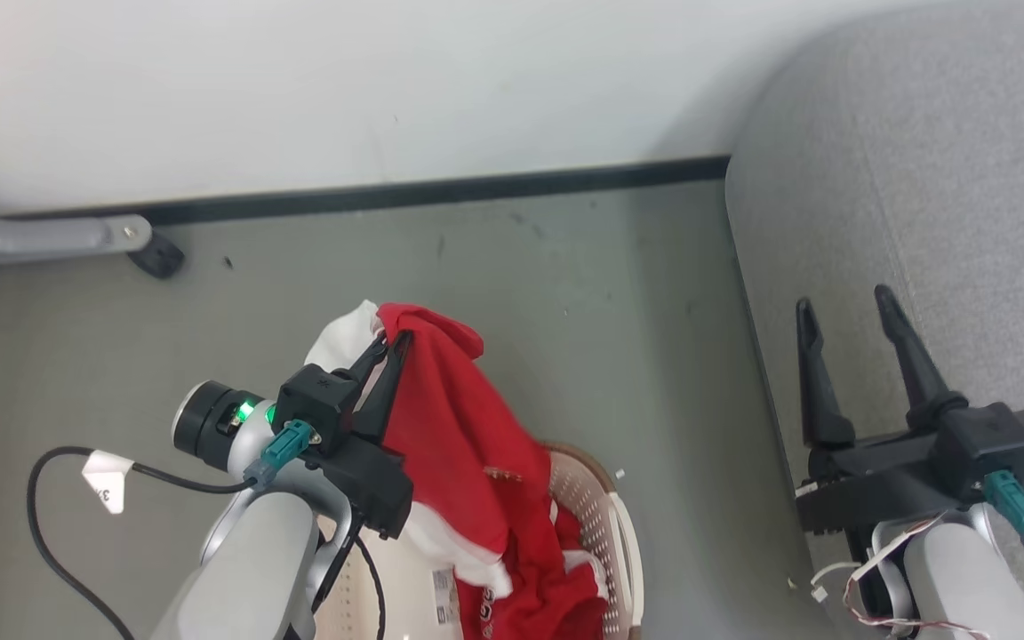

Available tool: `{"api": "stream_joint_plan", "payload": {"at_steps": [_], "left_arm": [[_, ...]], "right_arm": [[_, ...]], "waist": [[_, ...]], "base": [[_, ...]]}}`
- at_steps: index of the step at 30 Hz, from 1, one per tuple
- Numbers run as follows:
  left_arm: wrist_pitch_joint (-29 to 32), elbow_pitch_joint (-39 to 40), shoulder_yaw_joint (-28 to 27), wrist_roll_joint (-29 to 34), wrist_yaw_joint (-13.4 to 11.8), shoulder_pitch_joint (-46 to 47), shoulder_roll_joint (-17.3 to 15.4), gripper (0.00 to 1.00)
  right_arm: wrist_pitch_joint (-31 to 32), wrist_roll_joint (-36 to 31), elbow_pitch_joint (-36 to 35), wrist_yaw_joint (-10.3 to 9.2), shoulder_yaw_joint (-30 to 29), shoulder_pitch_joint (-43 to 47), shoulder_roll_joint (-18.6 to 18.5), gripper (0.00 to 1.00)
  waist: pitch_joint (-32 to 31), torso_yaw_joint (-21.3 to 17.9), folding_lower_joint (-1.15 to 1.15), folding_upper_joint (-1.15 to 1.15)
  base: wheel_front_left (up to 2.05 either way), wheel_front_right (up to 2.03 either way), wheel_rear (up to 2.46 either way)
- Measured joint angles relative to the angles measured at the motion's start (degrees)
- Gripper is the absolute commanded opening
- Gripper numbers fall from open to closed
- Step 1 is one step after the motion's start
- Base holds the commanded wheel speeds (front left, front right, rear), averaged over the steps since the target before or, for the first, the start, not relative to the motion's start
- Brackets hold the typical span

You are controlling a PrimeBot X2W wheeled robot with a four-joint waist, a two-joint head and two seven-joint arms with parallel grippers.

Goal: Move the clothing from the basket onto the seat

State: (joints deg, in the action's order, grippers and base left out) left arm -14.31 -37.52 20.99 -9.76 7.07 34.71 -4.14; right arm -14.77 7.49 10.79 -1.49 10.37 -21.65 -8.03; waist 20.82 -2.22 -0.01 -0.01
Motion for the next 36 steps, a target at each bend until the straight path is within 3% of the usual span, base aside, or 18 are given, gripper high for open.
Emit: {"api": "stream_joint_plan", "payload": {"at_steps": [17, 36], "left_arm": [[0.66, 6.78, 3.47, -3.09, 0.44, -1.11, 0.03, 0.00], [5.19, 12.92, 10.84, -7.82, 0.47, -0.81, 0.53, 0.00]], "right_arm": [[0.04, 0.13, 3.20, 2.59, 3.11, 4.71, 1.27, 1.00], [0.05, -0.57, 7.34, 6.64, 9.61, 3.13, 1.85, 1.00]], "waist": [[-13.14, 1.88, 0.00, -0.01], [-14.69, 1.14, 0.01, 0.00]], "base": [[0.00, 0.00, 0.00], [0.00, 0.00, 0.00]]}}
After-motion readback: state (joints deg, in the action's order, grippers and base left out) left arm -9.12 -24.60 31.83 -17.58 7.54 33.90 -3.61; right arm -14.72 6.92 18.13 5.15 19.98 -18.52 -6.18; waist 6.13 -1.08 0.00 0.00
